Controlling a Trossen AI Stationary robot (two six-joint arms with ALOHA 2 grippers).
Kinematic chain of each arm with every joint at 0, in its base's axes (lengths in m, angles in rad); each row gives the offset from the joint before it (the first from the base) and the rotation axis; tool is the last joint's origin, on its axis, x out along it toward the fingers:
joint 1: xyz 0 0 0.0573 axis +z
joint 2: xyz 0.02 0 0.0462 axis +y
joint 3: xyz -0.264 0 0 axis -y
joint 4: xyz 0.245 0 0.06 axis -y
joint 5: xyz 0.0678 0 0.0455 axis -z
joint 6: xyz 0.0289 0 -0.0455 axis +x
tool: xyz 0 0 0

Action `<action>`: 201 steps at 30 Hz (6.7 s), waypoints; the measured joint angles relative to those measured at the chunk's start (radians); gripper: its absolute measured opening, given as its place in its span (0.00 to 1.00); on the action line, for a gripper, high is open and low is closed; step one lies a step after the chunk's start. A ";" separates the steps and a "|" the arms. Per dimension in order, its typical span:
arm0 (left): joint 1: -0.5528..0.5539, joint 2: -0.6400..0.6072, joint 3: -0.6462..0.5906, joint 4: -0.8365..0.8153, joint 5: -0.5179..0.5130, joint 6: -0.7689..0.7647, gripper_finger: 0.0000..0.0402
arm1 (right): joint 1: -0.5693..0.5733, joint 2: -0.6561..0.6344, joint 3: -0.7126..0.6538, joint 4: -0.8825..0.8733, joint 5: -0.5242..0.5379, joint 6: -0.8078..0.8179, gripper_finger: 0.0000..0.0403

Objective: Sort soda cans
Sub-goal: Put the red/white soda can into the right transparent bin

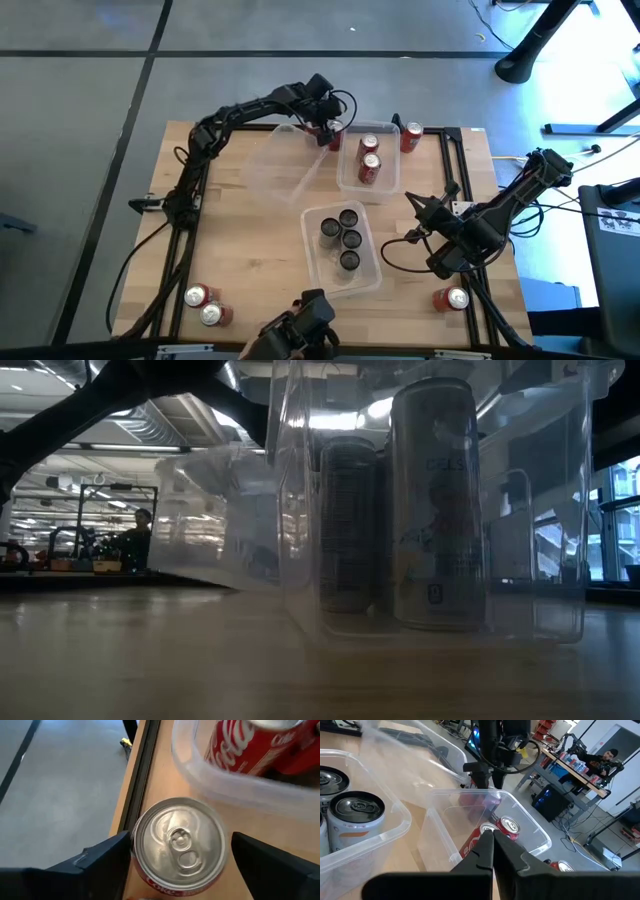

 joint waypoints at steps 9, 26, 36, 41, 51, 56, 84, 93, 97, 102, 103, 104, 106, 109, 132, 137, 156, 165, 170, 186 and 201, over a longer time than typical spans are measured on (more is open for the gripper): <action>0.000 0.000 -0.002 -0.011 -0.012 0.003 0.70 | 0.000 0.000 0.000 0.000 -0.009 0.000 0.01; -0.046 0.005 0.216 -0.221 -0.200 -0.041 0.72 | 0.000 0.000 0.000 -0.001 -0.010 -0.001 0.01; -0.077 0.002 0.409 -0.363 -0.316 -0.069 0.72 | 0.000 0.000 0.000 -0.002 -0.032 -0.002 0.01; -0.106 -0.060 0.407 -0.338 -0.324 -0.096 0.71 | 0.000 0.000 0.000 -0.004 -0.037 -0.002 0.01; -0.168 -0.148 0.409 -0.248 -0.339 -0.128 0.70 | 0.000 0.000 0.000 -0.004 -0.037 -0.002 0.01; -0.194 -0.140 0.387 -0.207 -0.265 -0.166 0.71 | 0.000 0.000 0.000 -0.003 -0.038 -0.002 0.01; -0.221 -0.124 0.152 -0.066 -0.208 -0.217 0.71 | 0.000 0.000 0.000 -0.008 -0.037 -0.001 0.01; -0.207 -0.045 0.140 -0.020 -0.221 -0.269 0.71 | 0.000 0.000 0.000 -0.001 -0.037 -0.001 0.01; -0.205 -0.022 0.141 -0.001 -0.232 -0.299 0.71 | 0.000 0.000 0.000 0.000 -0.037 -0.001 0.01; -0.202 0.005 0.141 0.012 -0.244 -0.336 0.71 | 0.000 0.000 0.000 0.000 -0.037 -0.001 0.01; -0.201 0.009 0.141 0.014 -0.244 -0.347 0.71 | 0.000 0.000 0.000 0.000 -0.037 -0.001 0.01; -0.199 0.015 0.141 0.016 -0.243 -0.350 0.71 | 0.000 0.000 0.000 0.000 -0.037 -0.001 0.01; -0.196 0.020 0.143 0.020 -0.244 -0.350 0.71 | 0.000 0.000 0.000 0.000 -0.037 -0.001 0.01; -0.196 0.030 0.144 0.030 -0.247 -0.345 0.71 | 0.000 0.000 0.000 0.000 -0.037 -0.001 0.01; -0.196 0.031 0.143 0.042 -0.245 -0.295 0.86 | 0.000 0.000 0.000 0.000 -0.037 -0.001 0.01; -0.204 -0.013 0.158 0.017 -0.248 -0.300 0.86 | 0.000 0.000 0.000 0.000 -0.049 -0.001 0.01; -0.385 -0.309 0.182 -0.321 -0.332 -0.337 0.86 | 0.000 0.001 0.000 0.004 -0.065 -0.001 0.01; -0.518 -0.432 0.182 -0.587 -0.342 -0.516 0.86 | 0.000 0.001 0.000 0.008 -0.082 -0.001 0.01; -0.625 -0.466 0.182 -0.702 -0.341 -0.619 0.86 | 0.000 0.001 0.000 0.008 -0.082 -0.001 0.01; -1.030 -0.473 0.158 -0.836 -0.379 -1.081 0.86 | 0.000 0.001 0.000 0.008 -0.082 -0.049 0.01; -1.347 -0.434 0.157 -0.841 -0.490 -1.535 0.86 | 0.000 0.001 0.000 0.007 -0.046 -0.146 0.01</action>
